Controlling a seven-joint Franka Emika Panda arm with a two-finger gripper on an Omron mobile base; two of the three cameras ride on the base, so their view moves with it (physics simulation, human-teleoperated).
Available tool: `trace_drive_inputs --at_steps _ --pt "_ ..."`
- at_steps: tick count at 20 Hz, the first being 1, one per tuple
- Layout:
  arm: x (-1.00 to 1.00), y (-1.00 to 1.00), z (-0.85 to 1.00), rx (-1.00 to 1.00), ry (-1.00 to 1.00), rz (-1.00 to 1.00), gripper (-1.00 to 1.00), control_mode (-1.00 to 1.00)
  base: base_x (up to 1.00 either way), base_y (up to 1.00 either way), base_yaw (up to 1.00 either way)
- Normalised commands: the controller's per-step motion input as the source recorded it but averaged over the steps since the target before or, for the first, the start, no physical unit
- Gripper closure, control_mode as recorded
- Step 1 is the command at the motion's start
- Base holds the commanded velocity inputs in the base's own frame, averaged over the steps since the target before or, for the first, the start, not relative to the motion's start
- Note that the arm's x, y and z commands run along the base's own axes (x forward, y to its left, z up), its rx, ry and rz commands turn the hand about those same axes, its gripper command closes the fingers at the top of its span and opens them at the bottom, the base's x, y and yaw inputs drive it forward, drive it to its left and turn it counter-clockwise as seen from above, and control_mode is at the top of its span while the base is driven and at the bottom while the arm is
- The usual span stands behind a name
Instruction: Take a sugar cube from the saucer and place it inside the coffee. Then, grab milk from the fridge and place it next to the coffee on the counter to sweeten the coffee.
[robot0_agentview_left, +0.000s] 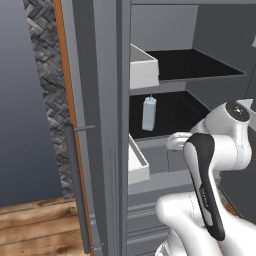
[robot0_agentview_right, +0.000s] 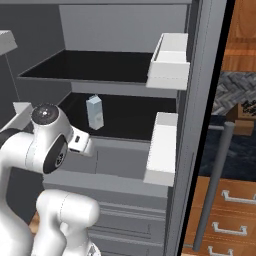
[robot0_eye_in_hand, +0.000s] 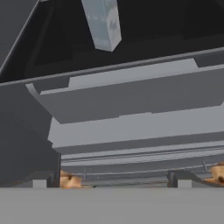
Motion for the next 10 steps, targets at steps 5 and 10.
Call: trace_drive_inputs --at_steps 5,10 --pt "0.53 0.0 0.45 -0.02 -0.04 0.0 -1.0 -1.0 0.0 0.0 0.0" --pt "0.59 0.0 0.16 -0.04 -0.04 -0.05 -1.0 -1.0 0.0 0.0 0.0"
